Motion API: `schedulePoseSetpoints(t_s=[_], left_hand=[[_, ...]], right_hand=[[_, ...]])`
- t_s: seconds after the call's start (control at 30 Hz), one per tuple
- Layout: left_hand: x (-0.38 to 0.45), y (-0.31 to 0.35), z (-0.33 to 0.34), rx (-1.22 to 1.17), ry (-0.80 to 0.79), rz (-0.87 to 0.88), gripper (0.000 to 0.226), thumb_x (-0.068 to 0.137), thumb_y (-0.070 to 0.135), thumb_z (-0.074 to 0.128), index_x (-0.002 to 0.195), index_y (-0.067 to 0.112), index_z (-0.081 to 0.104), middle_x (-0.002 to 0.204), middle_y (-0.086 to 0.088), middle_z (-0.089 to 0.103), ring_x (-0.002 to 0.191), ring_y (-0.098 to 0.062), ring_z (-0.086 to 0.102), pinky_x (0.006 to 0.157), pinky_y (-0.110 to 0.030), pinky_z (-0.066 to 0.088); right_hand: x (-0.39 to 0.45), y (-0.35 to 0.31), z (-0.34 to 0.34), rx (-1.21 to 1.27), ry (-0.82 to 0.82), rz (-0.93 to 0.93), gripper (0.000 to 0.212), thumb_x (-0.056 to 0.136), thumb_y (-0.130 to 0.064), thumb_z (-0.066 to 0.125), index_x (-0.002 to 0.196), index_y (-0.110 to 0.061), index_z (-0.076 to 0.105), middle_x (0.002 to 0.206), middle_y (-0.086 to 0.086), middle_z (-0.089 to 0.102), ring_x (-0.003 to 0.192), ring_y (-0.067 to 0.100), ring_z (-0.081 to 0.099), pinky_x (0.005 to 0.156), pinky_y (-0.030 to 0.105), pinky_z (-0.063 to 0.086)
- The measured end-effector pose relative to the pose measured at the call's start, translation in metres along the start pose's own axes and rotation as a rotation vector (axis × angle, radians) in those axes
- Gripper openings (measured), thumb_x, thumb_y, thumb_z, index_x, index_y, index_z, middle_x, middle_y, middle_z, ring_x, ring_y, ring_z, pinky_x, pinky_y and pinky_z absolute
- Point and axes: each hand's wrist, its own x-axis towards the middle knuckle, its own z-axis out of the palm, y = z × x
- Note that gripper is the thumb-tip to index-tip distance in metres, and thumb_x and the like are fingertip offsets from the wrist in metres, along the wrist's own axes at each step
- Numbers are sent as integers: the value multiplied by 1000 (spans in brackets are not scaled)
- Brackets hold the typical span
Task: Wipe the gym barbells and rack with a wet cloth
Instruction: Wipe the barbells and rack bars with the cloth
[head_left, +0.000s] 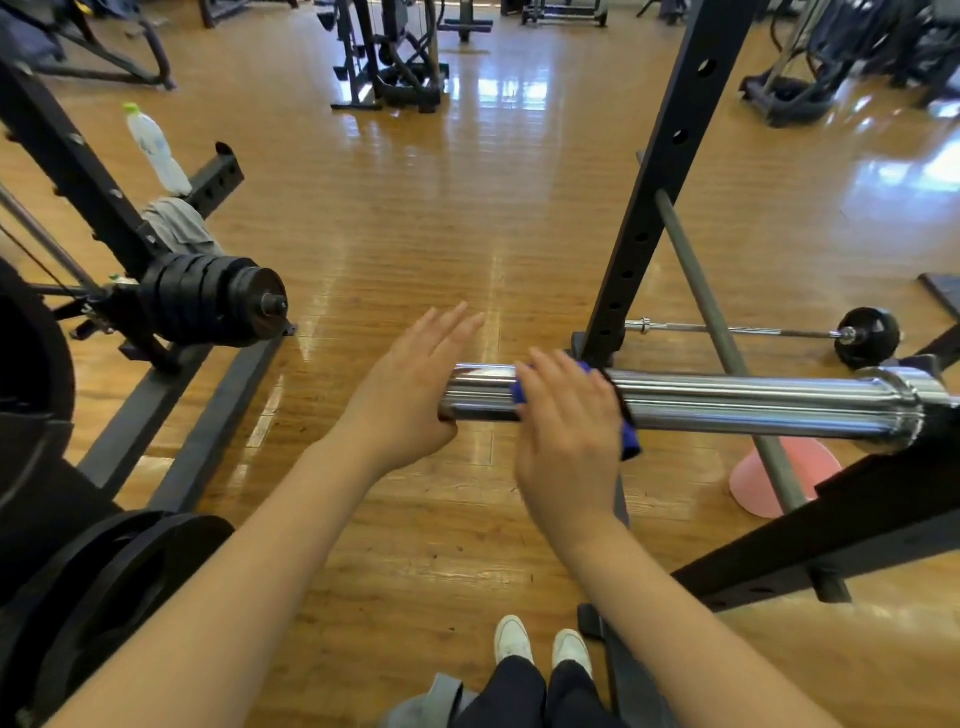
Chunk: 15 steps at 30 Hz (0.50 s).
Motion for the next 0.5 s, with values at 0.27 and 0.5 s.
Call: schedulePoseSetpoints(t_s=[0.27,0.5], left_hand=[[-31,-25,25,-85,232,-134,104,76,27,77,150,17,6,157,3,3,142,-7,0,116,-32,3],[-34,-25,44,-130,266,-173,97,78,26,74,150,11,10,158,-3,9,144,-13,5,115,-28,1]], right_hand=[[-3,31,-32,10,-152,-73,57,78,0,72,131,-3,52,135,13,53,130,24,42,108,44,33],[10,-19,5,24,-139,-240,41,80,1,62,121,-1,61,126,14,60,121,28,54,107,39,33]])
